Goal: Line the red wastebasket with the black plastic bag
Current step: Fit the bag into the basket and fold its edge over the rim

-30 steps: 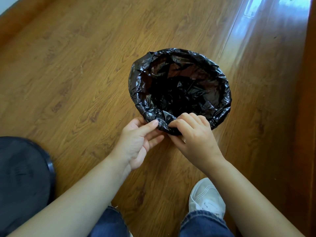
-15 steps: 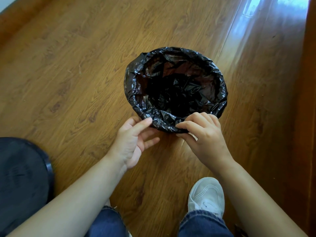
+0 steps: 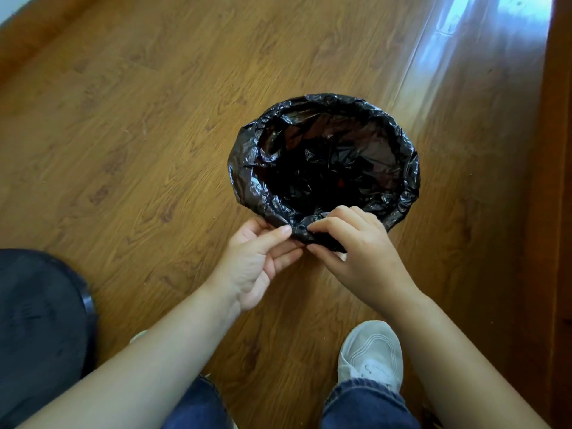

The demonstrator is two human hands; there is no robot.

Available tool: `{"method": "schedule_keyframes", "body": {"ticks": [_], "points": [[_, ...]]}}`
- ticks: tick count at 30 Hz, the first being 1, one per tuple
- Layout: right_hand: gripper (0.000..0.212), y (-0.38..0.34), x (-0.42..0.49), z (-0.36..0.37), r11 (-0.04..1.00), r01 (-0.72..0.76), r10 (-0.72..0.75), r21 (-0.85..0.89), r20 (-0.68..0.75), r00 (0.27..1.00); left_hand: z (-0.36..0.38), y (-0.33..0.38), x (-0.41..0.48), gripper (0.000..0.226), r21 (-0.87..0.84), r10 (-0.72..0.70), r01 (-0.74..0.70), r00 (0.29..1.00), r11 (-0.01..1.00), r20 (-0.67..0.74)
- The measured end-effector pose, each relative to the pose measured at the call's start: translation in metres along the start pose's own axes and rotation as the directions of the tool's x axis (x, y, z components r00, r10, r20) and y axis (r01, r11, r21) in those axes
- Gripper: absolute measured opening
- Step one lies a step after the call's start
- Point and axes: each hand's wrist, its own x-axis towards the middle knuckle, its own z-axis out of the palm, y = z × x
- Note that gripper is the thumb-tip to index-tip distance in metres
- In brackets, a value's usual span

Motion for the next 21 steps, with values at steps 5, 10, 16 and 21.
{"method": "schedule_keyframes", "body": {"ticks": [5, 10, 16, 21], "points": [[0.02, 0.001, 0.001, 0.006, 0.999, 0.013, -0.013, -0.036, -0.006, 1.0, -0.001, -0.003, -0.001, 0.015, 0.007, -0.039, 0.038, 0.999, 0.999, 0.015], [0.014, 0.006, 0.002, 0.003, 0.999, 0.008, -0.008, -0.031, -0.013, 1.0, -0.013, 0.011, 0.005, 0.017, -0.064, 0.01, -0.015, 0.996, 0.998, -0.083], [0.022, 0.005, 0.002, -0.001, 1.0, -0.02, 0.02, -0.011, 0.006, 1.0, -0.012, 0.016, 0.01, 0.015, -0.052, 0.038, -0.044, 0.994, 0.998, -0.105], [0.03, -0.006, 0.008, 0.003, 1.0, -0.002, 0.003, 0.022, -0.032, 0.999, -0.004, 0.006, 0.009, 0.016, -0.069, 0.021, -0.026, 0.997, 0.997, -0.078]]}}
